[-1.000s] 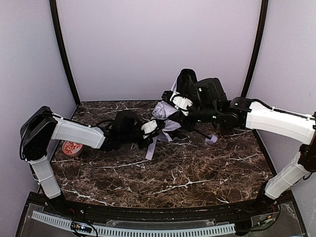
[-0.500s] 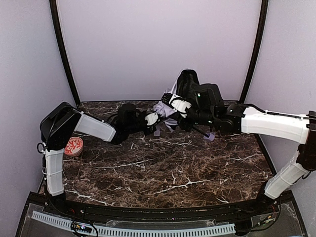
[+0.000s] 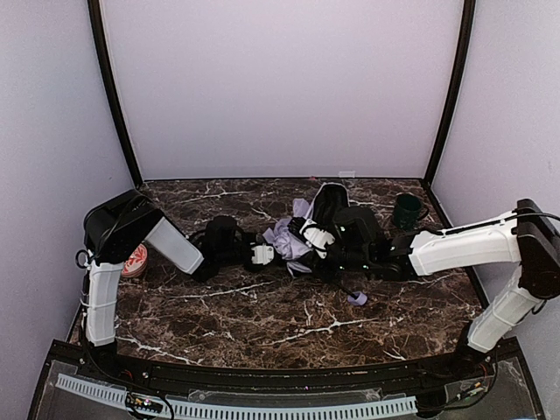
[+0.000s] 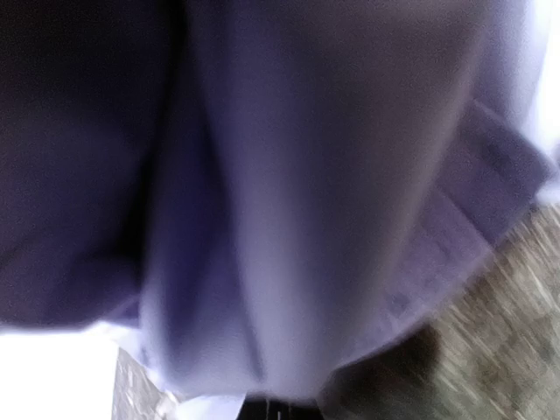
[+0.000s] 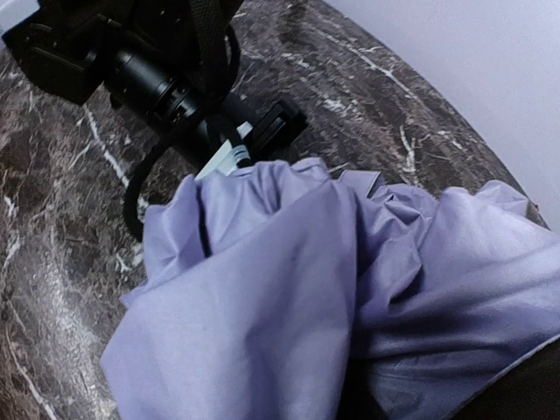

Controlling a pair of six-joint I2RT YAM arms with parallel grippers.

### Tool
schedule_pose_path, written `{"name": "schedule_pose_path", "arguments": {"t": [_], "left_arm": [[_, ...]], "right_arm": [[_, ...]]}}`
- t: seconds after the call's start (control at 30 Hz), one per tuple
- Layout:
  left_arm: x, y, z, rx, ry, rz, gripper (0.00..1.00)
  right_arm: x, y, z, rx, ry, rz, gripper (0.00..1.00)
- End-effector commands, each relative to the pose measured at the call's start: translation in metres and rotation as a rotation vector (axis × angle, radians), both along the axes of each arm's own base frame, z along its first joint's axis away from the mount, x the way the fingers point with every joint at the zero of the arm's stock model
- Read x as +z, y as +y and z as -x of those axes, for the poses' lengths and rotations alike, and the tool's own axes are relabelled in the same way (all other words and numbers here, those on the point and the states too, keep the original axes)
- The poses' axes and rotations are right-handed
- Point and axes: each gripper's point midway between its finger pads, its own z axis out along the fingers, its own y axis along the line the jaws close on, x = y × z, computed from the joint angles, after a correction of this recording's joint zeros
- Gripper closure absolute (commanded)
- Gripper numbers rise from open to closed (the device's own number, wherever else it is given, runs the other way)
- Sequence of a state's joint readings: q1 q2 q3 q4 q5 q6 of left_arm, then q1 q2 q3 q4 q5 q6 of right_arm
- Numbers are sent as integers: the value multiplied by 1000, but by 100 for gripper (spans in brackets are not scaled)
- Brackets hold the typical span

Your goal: Put away the umbrella

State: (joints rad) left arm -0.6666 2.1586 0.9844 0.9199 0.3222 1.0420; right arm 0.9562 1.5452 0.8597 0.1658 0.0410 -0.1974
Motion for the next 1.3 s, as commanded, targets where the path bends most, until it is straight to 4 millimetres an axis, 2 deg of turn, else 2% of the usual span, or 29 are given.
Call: {"name": "schedule_pose_path", "arguments": {"t": [0.0, 0.03, 0.1, 0.23, 0.4, 0.47, 0.53, 0.63, 0.7, 0.77, 0.9, 0.93, 1.0, 1.1, 1.17, 1.27], "left_arm": [[-15, 27, -4, 44, -106, -106, 100], [-22, 28, 0, 34, -99, -129, 100], [-31, 32, 5, 25, -84, -153, 100], [-42, 37, 11, 14, -87, -192, 100], [-45, 40, 10, 27, -101, -205, 100], [-48, 40, 12, 21, -92, -209, 100], [-47, 40, 12, 27, -88, -205, 100], [-49, 42, 13, 27, -86, -209, 100], [-51, 43, 13, 27, -88, -220, 100], [-51, 43, 13, 27, -92, -224, 100], [-51, 40, 12, 15, -89, -227, 100], [-50, 40, 11, 16, -88, -226, 100], [-49, 39, 10, 17, -90, -224, 100], [-48, 39, 10, 18, -100, -230, 100], [-49, 40, 9, 23, -97, -232, 100], [-52, 41, 10, 17, -84, -238, 100]], "right_arm": [[-13, 18, 24, 53, 127, -76, 58], [-12, 18, 26, 61, 130, -74, 51], [-5, 21, 30, 92, 134, -74, 43], [27, 21, 40, 146, 140, -72, 37], [96, 14, 72, 288, 139, -182, 25], [138, 5, 77, 311, 116, -267, 22], [170, -8, 58, 240, 108, -334, 16], [194, -29, 7, 63, 112, -354, 14], [185, -44, -33, -82, 139, -308, 13], [167, -54, -66, -174, 191, -270, 14], [125, -57, -105, -221, 241, -205, 16], [108, -54, -112, -220, 257, -176, 16], [75, -46, -121, -213, 318, -126, 17], [37, -39, -125, -200, 411, -70, 21], [19, -32, -121, -183, 477, -63, 22], [3, -20, -109, -118, 557, -110, 24]]}}
